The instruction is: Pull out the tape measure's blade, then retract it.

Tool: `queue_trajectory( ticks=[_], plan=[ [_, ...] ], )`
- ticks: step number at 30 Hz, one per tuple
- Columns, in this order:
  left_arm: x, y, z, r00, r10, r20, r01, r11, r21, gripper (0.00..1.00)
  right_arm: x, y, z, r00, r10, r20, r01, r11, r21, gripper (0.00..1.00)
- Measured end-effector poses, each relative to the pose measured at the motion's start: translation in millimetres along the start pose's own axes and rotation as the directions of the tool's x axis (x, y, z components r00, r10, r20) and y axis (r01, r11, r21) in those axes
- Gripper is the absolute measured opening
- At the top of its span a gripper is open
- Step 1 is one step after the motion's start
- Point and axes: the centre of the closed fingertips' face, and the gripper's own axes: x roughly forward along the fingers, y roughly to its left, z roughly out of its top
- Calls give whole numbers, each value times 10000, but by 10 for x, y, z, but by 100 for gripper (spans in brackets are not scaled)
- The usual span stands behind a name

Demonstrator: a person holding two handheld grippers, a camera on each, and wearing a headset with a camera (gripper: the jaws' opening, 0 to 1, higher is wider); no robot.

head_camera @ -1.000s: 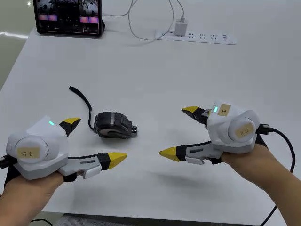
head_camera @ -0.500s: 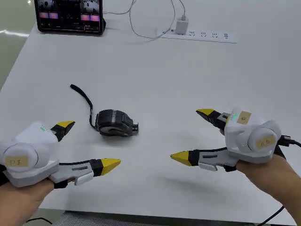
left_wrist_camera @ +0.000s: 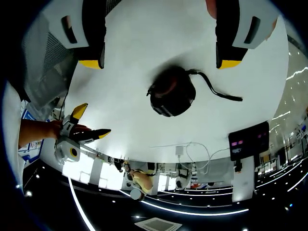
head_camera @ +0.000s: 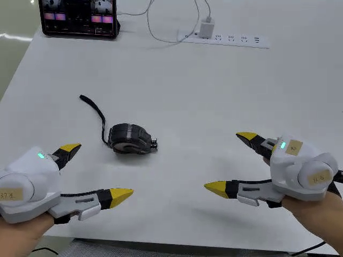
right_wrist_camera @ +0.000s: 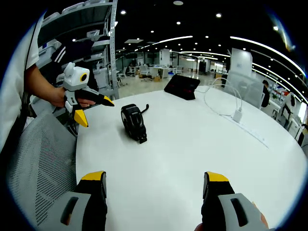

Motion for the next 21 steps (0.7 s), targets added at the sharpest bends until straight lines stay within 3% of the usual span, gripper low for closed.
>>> queue_trajectory(
  ticks=[11,21],
  plan=[
    [-50,-25,-87,10000,28,-55,-28,10000,-66,94,-144,45,-84,9988,-463,182,457,9984,324,86],
    [-104,-23,-134,10000,21,-61,-23,9995,-317,94,-238,72,-179,9985,-539,76,535,9975,455,87]
  ],
)
